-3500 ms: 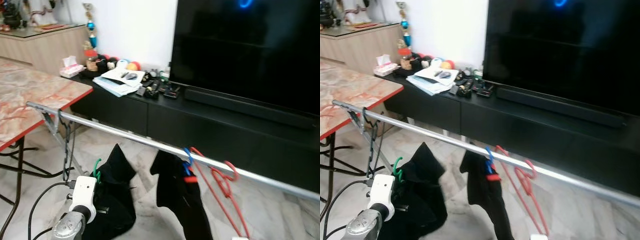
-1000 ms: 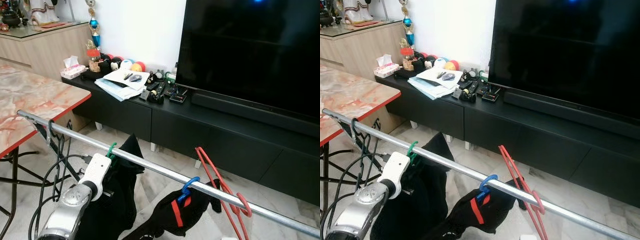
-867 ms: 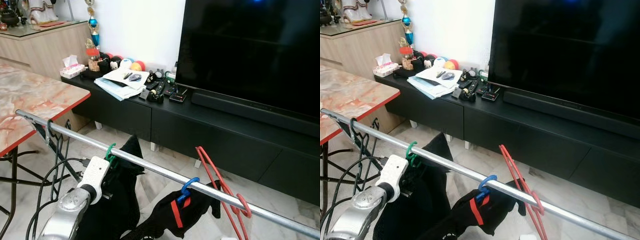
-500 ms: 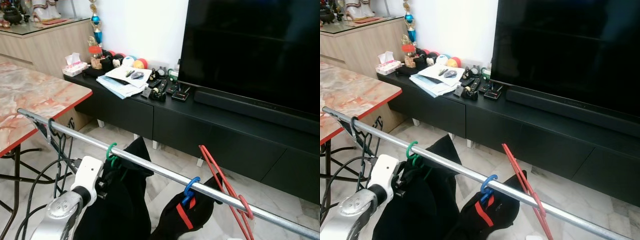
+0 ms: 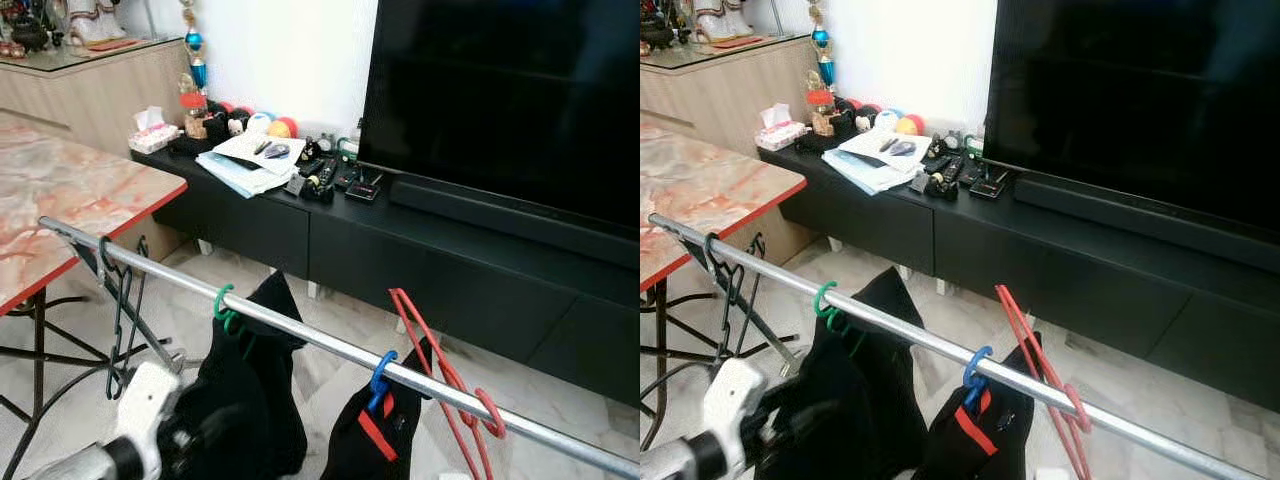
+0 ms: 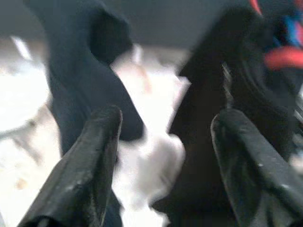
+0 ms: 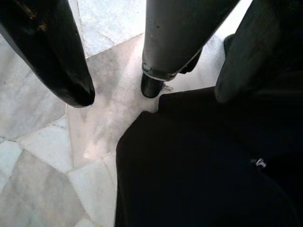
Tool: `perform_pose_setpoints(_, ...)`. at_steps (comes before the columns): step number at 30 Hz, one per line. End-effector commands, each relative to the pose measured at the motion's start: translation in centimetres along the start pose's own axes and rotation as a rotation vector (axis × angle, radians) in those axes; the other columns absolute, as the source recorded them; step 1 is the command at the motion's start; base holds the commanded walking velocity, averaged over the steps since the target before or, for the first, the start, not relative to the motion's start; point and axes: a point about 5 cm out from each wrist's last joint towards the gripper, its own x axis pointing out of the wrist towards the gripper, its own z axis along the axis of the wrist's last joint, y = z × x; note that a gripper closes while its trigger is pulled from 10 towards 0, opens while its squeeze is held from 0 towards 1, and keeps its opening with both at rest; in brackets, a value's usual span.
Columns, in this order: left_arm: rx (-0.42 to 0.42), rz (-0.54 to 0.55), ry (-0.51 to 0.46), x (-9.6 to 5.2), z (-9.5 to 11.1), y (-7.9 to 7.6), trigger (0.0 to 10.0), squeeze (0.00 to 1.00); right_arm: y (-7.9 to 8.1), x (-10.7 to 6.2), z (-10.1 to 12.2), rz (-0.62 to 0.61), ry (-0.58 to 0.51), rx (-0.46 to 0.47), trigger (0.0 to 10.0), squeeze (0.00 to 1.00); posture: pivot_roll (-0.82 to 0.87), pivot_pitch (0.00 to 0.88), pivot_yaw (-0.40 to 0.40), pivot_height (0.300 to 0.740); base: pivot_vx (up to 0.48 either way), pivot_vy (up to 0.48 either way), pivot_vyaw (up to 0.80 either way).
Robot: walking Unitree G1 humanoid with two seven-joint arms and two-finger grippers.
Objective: Hang hanger
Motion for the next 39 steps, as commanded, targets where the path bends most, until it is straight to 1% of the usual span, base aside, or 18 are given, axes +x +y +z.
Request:
perform_pose_setpoints(1,0.032,-0.011,0.050,-1.2,-0.3,0.5,10.0,0.00,-0.1,0.0,0.2,-0.003,-0.001,-0.010,10.0,0.00,0.13,0.000,-0.012,0.740,0.000,0.000,0.00)
perform_pose_setpoints(2,0.032,-0.011,0.050,-1.2,-0.3,0.5,10.0,0.00,-0.1,0.0,0.2,-0.003,-0.001,-0.010,10.0,0.00,0.13,0.000,-0.012,0.740,0.000,0.000,0.00)
perform_pose_setpoints(3,0.053,0.127,-0.034,-1.9,0.4,2.6,10.0,0.00,-0.1,0.0,0.2,-0.004,-0.003,-0.009,10.0,0.00,0.13,0.000,-0.012,0.740,0.000,0.000,0.00)
perform_pose_setpoints(5,0.057,0.162,-0.061,-2.0,0.6,3.0,10.0,0.00,0.0,0.0,0.3,-0.004,-0.003,-0.009,10.0,0.00,0.13,0.000,-0.012,0.740,0.000,0.000,0.00)
perform_pose_setpoints(8,-0.081,0.341,-0.258,-3.5,2.2,5.6,10.0,0.00,-1.1,-0.1,0.4,-0.022,-0.006,-0.003,10.0,0.00,0.13,0.000,-0.015,0.740,0.000,0.000,0.00)
perform_pose_setpoints(12,-0.123,0.509,-0.242,-4.0,0.7,7.1,10.0,0.00,-2.4,-0.3,0.4,-0.039,-0.007,0.001,10.0,0.00,0.13,0.000,-0.015,0.740,0.000,0.000,0.00)
perform_pose_setpoints(13,-0.139,0.570,-0.206,-4.1,-0.4,7.5,10.0,0.00,-2.6,-0.3,0.4,-0.041,-0.007,0.002,10.0,0.00,0.13,0.000,-0.015,0.740,0.000,0.000,0.00)
perform_pose_setpoints(15,-0.147,0.584,-0.164,-3.9,-1.2,7.5,10.0,0.00,-2.6,-0.3,0.4,-0.041,-0.007,0.002,10.0,0.00,0.13,0.000,-0.015,0.740,0.000,0.000,0.00)
perform_pose_setpoints(16,-0.137,0.600,-0.047,-3.0,-3.3,7.2,10.0,0.00,-2.5,-0.3,0.3,-0.040,-0.006,0.001,10.0,0.00,0.13,0.000,-0.019,0.740,0.000,0.000,0.00)
perform_pose_setpoints(17,-0.148,0.614,0.010,-2.6,-4.6,7.1,10.0,0.00,-2.2,-0.3,0.3,-0.038,-0.005,0.001,10.0,0.00,0.13,0.000,-0.019,0.740,0.000,0.000,0.00)
perform_pose_setpoints(20,-0.200,0.658,0.093,-1.9,-7.1,7.2,10.0,0.00,-1.2,-0.1,0.1,-0.027,-0.003,0.000,10.0,0.00,0.13,0.000,-0.019,0.740,0.000,0.000,0.00)
perform_pose_setpoints(21,-0.204,0.708,0.219,-1.5,-9.2,7.3,10.0,0.00,-0.6,-0.1,0.1,-0.021,-0.003,-0.001,10.0,0.00,0.13,0.000,-0.019,0.740,0.000,0.000,0.00)
perform_pose_setpoints(23,-0.253,0.688,0.336,-0.1,-12.3,6.4,10.0,0.00,-0.2,0.0,0.0,-0.016,-0.003,0.000,10.0,0.00,0.13,0.000,-0.018,0.740,0.000,0.000,0.00)
perform_pose_setpoints(24,-0.253,0.688,0.336,-0.1,-12.3,6.4,10.0,0.00,-0.2,0.0,0.0,-0.016,-0.003,0.000,10.0,0.00,0.13,0.000,-0.018,0.740,0.000,0.000,0.00)
perform_pose_setpoints(26,-0.246,0.650,0.453,1.2,-14.7,5.1,10.0,0.00,0.0,0.0,0.0,-0.014,-0.002,0.003,10.0,0.00,0.13,0.000,-0.013,0.740,0.000,0.000,0.00)
perform_pose_setpoints(29,-0.282,0.660,0.493,1.8,-15.9,4.5,10.0,0.00,-0.1,0.0,0.0,-0.014,-0.001,0.003,10.0,0.00,0.12,0.000,-0.011,0.740,0.000,0.000,0.00)
perform_pose_setpoints(32,-0.319,0.676,0.552,2.6,-17.6,3.3,10.0,0.00,-2.1,-0.3,-0.2,-0.038,0.001,0.004,10.0,0.00,0.11,0.000,-0.009,0.740,0.000,0.000,0.00)
perform_pose_setpoints(39,-0.283,0.647,0.593,3.3,-18.3,2.7,10.0,0.00,-3.3,-0.6,-0.6,-0.071,0.008,0.032,10.0,0.00,0.11,0.000,-0.004,0.740,0.000,0.000,0.00)
